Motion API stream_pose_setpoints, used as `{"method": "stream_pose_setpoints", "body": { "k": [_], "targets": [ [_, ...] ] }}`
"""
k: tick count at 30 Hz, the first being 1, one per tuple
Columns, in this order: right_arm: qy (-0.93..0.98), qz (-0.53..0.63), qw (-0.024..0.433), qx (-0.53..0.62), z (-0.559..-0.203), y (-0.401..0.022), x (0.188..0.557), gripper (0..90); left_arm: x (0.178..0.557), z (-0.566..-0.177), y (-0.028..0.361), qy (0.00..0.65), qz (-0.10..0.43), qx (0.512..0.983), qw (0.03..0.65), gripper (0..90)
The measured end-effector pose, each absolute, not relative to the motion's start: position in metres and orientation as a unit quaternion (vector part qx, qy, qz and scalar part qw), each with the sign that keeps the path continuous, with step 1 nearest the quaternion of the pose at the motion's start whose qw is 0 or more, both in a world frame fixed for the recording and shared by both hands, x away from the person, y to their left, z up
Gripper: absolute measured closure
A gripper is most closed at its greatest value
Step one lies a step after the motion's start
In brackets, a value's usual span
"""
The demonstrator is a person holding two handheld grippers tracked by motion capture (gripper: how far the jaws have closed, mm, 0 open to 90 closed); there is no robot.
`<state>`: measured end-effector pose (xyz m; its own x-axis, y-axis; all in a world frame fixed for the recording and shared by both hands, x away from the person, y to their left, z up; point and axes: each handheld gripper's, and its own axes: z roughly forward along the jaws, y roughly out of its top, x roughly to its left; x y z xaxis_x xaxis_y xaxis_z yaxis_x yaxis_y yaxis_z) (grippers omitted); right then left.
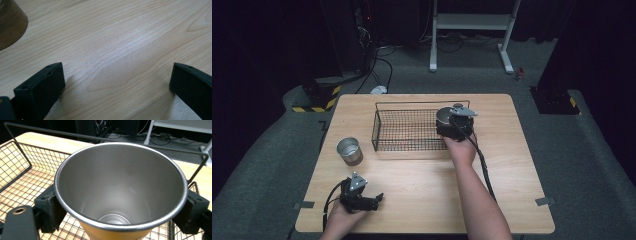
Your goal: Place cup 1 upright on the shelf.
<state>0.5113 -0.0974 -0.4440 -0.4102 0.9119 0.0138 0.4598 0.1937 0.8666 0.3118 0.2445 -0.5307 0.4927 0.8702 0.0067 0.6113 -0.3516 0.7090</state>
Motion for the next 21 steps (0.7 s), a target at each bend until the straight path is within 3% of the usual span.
{"method": "stream_pose_setpoints", "body": {
  "k": [21],
  "targets": [
    [0.736,0.401,0.261,0.479,-0.46,-0.083,0.517,13.4,0.312,-0.531,0.245,0.463,0.196,0.799,0.33,0.3]
  ]
}}
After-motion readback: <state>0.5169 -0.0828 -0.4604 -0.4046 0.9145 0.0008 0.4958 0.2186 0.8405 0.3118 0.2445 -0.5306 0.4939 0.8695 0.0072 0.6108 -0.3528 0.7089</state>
